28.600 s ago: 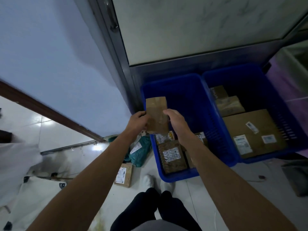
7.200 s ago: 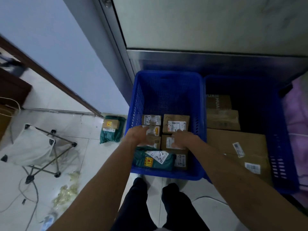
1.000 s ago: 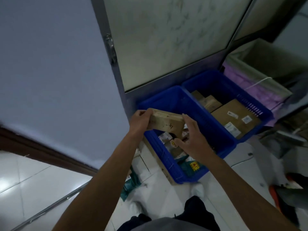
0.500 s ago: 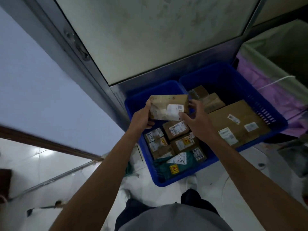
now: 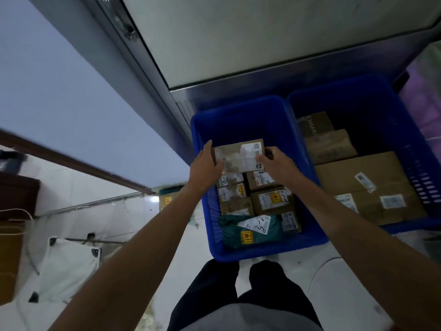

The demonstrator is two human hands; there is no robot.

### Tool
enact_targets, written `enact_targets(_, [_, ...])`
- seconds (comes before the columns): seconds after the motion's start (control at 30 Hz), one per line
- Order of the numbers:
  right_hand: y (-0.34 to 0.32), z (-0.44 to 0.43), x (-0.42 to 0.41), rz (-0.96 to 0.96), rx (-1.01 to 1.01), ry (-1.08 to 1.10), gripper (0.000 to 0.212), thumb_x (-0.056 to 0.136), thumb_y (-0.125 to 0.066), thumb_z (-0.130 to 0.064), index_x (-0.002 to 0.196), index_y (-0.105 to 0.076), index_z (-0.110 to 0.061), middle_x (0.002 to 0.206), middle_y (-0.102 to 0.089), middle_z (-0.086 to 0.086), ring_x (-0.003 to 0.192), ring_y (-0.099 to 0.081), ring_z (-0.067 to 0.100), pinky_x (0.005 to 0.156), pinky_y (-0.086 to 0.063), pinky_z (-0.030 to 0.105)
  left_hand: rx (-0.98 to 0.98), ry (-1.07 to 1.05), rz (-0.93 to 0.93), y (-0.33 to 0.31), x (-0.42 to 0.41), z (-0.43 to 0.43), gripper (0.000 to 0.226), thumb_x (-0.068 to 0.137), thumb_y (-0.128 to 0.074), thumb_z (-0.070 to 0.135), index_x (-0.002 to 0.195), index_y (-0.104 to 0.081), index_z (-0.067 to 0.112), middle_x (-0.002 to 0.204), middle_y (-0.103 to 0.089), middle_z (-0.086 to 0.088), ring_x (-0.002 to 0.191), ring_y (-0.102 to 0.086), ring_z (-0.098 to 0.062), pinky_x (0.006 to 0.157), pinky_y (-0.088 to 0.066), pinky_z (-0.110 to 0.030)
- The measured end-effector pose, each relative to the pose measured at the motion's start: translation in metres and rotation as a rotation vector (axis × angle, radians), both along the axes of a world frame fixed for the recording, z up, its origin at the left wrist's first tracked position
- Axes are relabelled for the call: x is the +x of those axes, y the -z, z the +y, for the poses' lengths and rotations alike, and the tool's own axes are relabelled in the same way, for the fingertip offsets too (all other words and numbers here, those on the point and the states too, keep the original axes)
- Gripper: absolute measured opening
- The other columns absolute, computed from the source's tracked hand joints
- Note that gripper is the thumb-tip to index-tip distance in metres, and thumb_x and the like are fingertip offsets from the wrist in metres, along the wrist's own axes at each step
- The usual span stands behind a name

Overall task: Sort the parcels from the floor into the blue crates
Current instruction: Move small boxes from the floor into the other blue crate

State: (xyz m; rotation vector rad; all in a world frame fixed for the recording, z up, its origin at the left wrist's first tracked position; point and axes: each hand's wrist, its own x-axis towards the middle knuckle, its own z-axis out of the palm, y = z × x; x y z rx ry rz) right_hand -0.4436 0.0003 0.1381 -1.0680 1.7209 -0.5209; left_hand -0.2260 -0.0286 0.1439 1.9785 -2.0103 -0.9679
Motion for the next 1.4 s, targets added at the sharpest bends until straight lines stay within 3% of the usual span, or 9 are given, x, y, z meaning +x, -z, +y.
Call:
enact_targets(0.07, [0.024,-0.012,0.005,0.031,0.077,-0.041,0.046,0.103,-0.051,-0.039,0.140,-0.046,-0.013,0.124,-0.059,0.004,0.103,-0.062,0.022,0.087,-0.056,0.043,0.069,0.041,-0.049,0.025,-0.003,-0.010,0.072,0.099,-0.053,0.029,0.160,-0.016,0.020,0.129,-0.058,-0.017,0.112,-0.059,-0.036,0.084,-0.045,-0.039])
enact_targets(0.27, [0.131,-0.037,0.015,0.021,0.276,-0.085,0.047,0.104,-0.049,-0.036,0.144,-0.047,-0.011,0.136,-0.058,0.009,0.115,-0.061,0.027,0.087,-0.050,0.039,0.255,0.110,-0.188,0.105,-0.017,-0.029,0.077,0.095,-0.055,0.026,0.159,-0.012,0.020,0.150,-0.031,-0.023,0.117,-0.053,-0.044,0.091,-0.047,-0.046])
enact_targets(0.43, [0.229,-0.055,0.031,0.034,0.389,-0.036,0.033,0.104,-0.048,-0.026,0.128,-0.058,-0.006,0.116,-0.066,0.020,0.107,-0.065,0.038,0.090,-0.056,0.049,0.328,0.044,-0.283,0.187,-0.016,-0.035,0.075,0.093,-0.054,0.020,0.157,-0.015,0.015,0.153,-0.020,-0.024,0.125,-0.046,-0.048,0.094,-0.047,-0.049])
enact_targets(0.57, [0.290,-0.049,0.048,0.049,0.426,-0.111,0.021,0.105,-0.046,-0.020,0.115,-0.058,-0.006,0.110,-0.064,0.015,0.096,-0.062,0.030,0.076,-0.050,0.038,0.396,0.016,-0.333,0.252,-0.013,-0.020,0.085,0.092,-0.055,0.014,0.159,-0.002,0.015,0.159,-0.006,-0.026,0.130,-0.044,-0.049,0.100,-0.046,-0.051])
enact_targets(0.67, [0.323,-0.038,0.053,-0.021,0.445,-0.077,0.030,0.103,-0.049,-0.013,0.131,-0.056,-0.005,0.124,-0.063,0.012,0.109,-0.060,0.027,0.088,-0.050,0.033,0.412,0.047,-0.377,0.291,-0.011,-0.012,0.086,0.092,-0.058,0.010,0.159,-0.004,0.013,0.161,-0.002,-0.026,0.130,-0.046,-0.045,0.103,-0.045,-0.048])
enact_targets(0.77, [0.339,-0.027,0.051,-0.042,0.448,-0.080,0.038,0.103,-0.050,-0.014,0.140,-0.051,-0.008,0.134,-0.060,0.011,0.119,-0.058,0.027,0.093,-0.046,0.029,0.421,0.104,-0.384,0.318,-0.010,-0.005,0.084,0.095,-0.058,0.008,0.159,-0.004,0.012,0.164,0.006,-0.024,0.134,-0.043,-0.044,0.105,-0.044,-0.046])
enact_targets(0.97, [0.349,-0.019,0.045,-0.037,0.474,-0.172,0.049,0.104,-0.045,-0.025,0.152,-0.038,-0.017,0.141,-0.056,0.006,0.108,-0.054,0.019,0.081,-0.041,0.028,0.508,0.216,-0.363,0.349,-0.001,-0.010,0.095,0.093,-0.061,0.003,0.160,0.004,0.018,0.165,0.019,-0.016,0.145,-0.028,-0.045,0.113,-0.038,-0.047])
enact_targets(1.3, [0.332,-0.016,0.038,0.133,0.504,-0.249,0.051,0.101,-0.048,-0.038,0.144,-0.042,-0.011,0.135,-0.053,0.012,0.115,-0.056,0.027,0.096,-0.048,0.037,0.599,0.293,-0.397,0.331,-0.003,-0.018,0.087,0.094,-0.054,0.003,0.161,0.000,0.017,0.163,0.025,-0.017,0.138,-0.038,-0.045,0.106,-0.046,-0.045])
enact_targets(1.4, [0.312,-0.009,0.031,0.162,0.477,-0.243,0.031,0.100,-0.046,-0.038,0.119,-0.051,-0.014,0.110,-0.056,0.009,0.096,-0.057,0.022,0.084,-0.049,0.035,0.587,0.319,-0.484,0.305,-0.007,-0.006,0.085,0.098,-0.050,0.006,0.160,0.009,0.011,0.163,0.025,-0.019,0.142,-0.034,-0.045,0.105,-0.047,-0.047])
